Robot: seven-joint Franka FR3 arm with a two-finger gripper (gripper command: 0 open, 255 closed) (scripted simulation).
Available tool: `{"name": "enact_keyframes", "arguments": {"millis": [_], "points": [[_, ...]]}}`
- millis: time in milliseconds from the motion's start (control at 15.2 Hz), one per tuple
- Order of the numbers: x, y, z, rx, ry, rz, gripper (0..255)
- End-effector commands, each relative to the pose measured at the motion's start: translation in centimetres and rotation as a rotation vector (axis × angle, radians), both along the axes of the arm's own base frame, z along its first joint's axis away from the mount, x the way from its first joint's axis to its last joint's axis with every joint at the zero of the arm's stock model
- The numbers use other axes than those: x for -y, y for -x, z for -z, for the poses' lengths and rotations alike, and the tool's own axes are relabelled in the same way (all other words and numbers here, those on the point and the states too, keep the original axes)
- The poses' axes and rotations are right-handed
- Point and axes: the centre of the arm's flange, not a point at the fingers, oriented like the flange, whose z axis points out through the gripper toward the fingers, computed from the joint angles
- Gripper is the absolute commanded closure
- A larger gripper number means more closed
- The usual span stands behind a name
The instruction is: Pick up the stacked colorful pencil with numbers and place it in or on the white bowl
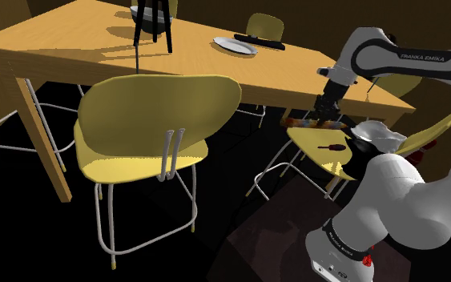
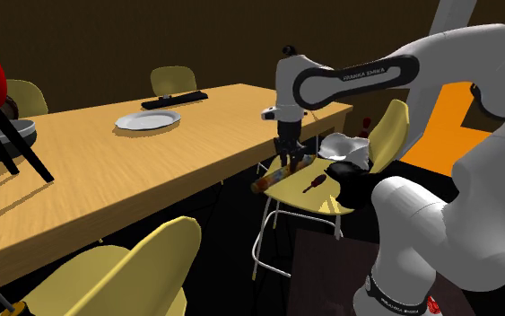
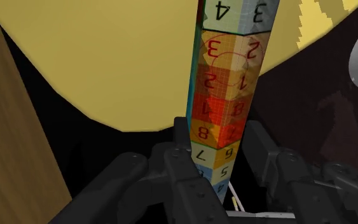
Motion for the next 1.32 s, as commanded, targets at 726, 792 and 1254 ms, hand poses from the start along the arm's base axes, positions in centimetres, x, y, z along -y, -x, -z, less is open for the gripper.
{"name": "enact_keyframes", "arguments": {"millis": [726, 792, 1254], "points": [[0.0, -0.6, -7.7, 0.049, 0.012, 0.003, 255], [0.0, -0.6, -8.2, 0.049, 0.012, 0.003, 255], [0.0, -0.6, -11.9, 0.049, 0.012, 0.003, 255]]}}
